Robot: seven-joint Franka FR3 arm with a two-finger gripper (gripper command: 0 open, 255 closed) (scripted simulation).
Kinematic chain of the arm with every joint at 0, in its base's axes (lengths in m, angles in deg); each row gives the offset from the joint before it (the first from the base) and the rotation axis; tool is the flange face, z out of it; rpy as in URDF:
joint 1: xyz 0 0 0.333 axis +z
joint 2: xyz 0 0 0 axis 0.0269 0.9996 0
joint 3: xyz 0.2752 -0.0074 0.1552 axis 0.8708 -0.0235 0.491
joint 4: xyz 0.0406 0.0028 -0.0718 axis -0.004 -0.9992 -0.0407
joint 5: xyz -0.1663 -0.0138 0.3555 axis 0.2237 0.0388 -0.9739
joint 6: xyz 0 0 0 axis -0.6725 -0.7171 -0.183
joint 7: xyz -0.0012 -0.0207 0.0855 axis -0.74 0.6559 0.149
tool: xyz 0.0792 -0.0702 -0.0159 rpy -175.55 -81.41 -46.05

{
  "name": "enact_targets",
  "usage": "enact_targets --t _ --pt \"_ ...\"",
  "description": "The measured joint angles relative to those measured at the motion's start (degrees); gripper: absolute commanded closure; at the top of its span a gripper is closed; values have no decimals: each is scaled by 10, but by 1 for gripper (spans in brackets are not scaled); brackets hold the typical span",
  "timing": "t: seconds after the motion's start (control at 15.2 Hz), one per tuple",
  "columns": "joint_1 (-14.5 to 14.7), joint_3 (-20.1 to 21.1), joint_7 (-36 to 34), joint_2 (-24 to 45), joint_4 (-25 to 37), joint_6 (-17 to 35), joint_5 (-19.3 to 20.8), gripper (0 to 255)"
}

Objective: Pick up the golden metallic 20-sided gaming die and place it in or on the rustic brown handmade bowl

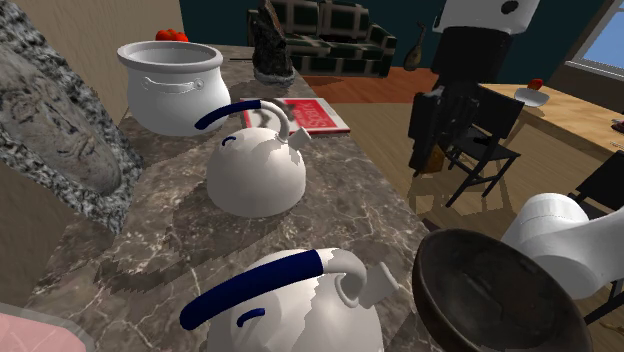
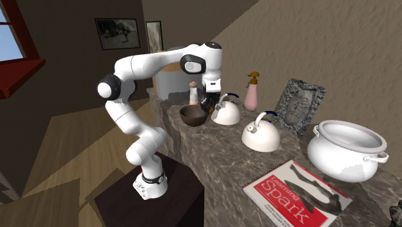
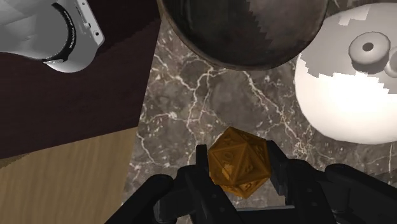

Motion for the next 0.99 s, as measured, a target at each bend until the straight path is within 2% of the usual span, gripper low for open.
enact_targets --t 0.33,0.99 --pt "0 -1 -15 10 43 -31 0 255" --pt "40 63 -126 -93 23 -71 -81 255"
